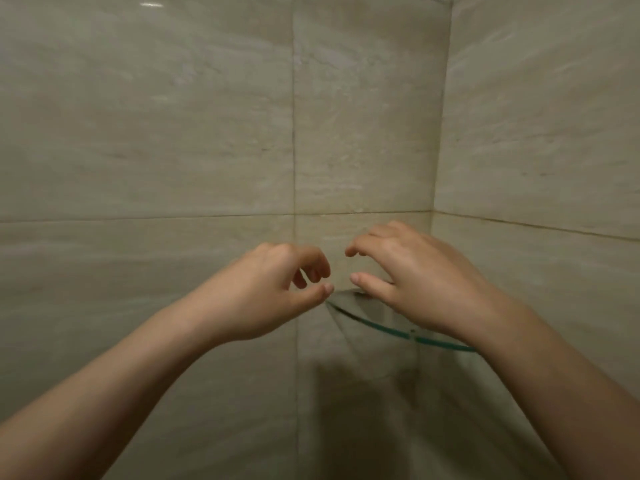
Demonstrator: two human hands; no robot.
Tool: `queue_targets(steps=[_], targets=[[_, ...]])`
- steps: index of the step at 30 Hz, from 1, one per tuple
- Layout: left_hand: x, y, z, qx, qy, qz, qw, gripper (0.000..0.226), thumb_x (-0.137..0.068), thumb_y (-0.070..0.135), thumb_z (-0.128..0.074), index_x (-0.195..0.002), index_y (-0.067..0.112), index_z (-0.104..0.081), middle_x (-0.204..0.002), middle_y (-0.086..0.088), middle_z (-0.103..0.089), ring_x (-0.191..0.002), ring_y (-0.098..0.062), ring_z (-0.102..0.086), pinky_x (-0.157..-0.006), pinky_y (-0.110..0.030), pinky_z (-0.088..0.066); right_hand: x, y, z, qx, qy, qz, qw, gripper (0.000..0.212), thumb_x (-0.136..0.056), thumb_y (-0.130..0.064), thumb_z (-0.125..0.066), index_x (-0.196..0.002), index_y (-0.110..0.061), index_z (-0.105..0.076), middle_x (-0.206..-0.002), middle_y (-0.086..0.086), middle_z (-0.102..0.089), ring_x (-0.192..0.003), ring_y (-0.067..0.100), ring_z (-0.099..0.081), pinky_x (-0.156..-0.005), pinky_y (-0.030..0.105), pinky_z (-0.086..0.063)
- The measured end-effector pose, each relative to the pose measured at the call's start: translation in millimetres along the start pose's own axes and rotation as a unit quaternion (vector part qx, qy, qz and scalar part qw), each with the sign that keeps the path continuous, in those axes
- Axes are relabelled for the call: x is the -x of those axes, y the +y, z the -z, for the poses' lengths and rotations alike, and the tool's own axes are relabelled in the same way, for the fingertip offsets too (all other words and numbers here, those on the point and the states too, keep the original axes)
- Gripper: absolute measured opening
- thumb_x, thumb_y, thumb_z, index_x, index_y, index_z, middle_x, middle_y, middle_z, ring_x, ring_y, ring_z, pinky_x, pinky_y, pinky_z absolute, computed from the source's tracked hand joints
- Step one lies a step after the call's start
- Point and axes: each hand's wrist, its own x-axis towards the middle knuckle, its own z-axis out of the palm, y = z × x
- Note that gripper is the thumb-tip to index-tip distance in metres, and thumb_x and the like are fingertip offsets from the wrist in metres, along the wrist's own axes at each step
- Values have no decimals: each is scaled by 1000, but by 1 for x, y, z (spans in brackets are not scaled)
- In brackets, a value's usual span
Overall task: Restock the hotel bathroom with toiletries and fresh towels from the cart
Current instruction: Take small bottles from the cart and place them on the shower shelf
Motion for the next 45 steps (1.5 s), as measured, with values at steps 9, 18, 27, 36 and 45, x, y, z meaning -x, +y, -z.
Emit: queue_targets(steps=[9, 18, 27, 36, 45], targets=[[135, -20, 39, -92, 1, 191, 977, 27, -87, 48, -45, -105, 33, -59, -95, 17, -64, -89, 3, -60, -78, -30, -51, -18, -106, -30, -172, 13, 163, 971, 28, -93, -42, -46, -118, -32, -54, -110, -14, -62, -101, 11, -57, -83, 33, -48], [316, -48, 92, -115, -5, 412, 904, 42, -78, 59, -39, -105, 35, -60, -97, 17, -66, -88, 3, -60, -80, -33, -53, -33, -298, -49, -290, -45, 344, 892, 25, -93, -41, -47, -115, -33, -55, -103, -12, -64, -97, 16, -60, -79, 37, -50], [509, -60, 155, -124, 32, 582, 803, 29, -88, 43, -50, -112, 29, -60, -104, 12, -65, -93, 0, -59, -85, -31, -52, -16, -524, -45, -373, -88, 475, 792, 23, -93, -37, -48, -113, -32, -57, -99, -10, -66, -95, 19, -60, -75, 36, -49], [673, -50, 196, -138, 92, 707, 687, 23, -88, 43, -51, -106, 33, -61, -99, 14, -65, -91, 1, -59, -84, -34, -53, 29, -705, -30, -415, -154, 569, 693, 20, -93, -34, -49, -110, -28, -59, -98, -4, -67, -95, 22, -61, -77, 41, -51], [775, -31, 213, -149, 149, 796, 567, 17, -91, 39, -50, -103, 32, -61, -99, 14, -64, -91, 0, -58, -82, -28, -52, 67, -835, -2, -406, -203, 673, 585, 26, -95, -34, -49, -118, -25, -58, -103, -5, -66, -94, 13, -61, -82, 31, -51]])
